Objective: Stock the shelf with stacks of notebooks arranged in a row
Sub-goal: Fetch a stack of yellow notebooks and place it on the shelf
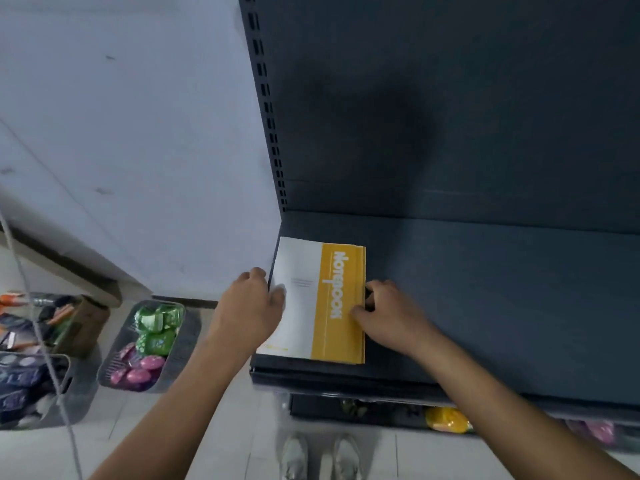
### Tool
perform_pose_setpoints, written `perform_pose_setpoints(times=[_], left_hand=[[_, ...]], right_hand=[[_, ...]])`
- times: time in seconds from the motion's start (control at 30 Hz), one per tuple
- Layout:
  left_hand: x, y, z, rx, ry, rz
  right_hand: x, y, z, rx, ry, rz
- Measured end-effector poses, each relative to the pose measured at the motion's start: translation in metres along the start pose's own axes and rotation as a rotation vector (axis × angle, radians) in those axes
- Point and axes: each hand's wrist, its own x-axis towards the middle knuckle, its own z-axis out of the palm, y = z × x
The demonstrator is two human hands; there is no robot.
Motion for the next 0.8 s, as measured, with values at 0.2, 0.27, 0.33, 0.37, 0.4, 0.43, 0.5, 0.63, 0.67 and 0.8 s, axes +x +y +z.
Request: perform_pose_setpoints(times=[0.2, 0.27, 0.33, 0.37, 0.4, 0.43, 0.5, 0.63, 0.67, 0.8], left_hand=[[0.01, -0.005, -0.004, 0.029, -0.066, 0.02], [0.01, -0.005, -0.007, 0.047, -0.073, 0.044], [0.009, -0.005, -0.01, 0.071, -0.085, 0.051], [0.009, -0.006, -0.011, 0.072, -0.093, 0.049], [0.009, -0.008, -0.012, 0.072, -0.103, 0.045], [0.011, -0.009, -0.013, 0.074, -0.115, 0.042], [0.013, -0.011, -0.016, 0.085, -0.141, 0.041], [0.013, -0.006, -0.026, -0.01, -0.195, 0.039], [0.013, -0.004, -0.028, -0.067, -0.224, 0.03], [0.014, 0.006, -0.034, -0.301, -0.347, 0.002]], right_hand=[[0.002, -0.017, 0.012, 0.014, 0.065, 0.129], [0.002, -0.024, 0.017, 0.041, 0.071, 0.148], [0.001, -0.031, 0.022, 0.098, 0.064, 0.163], [0.002, -0.035, 0.026, 0.12, 0.062, 0.168], [0.002, -0.038, 0.029, 0.132, 0.064, 0.173], [0.003, -0.04, 0.031, 0.143, 0.07, 0.184], [0.006, -0.044, 0.034, 0.21, 0.088, 0.229], [0.011, -0.047, 0.034, 0.324, 0.09, 0.312], [0.011, -0.047, 0.033, 0.331, 0.092, 0.32], [0.009, -0.042, 0.031, 0.335, 0.121, 0.324]])
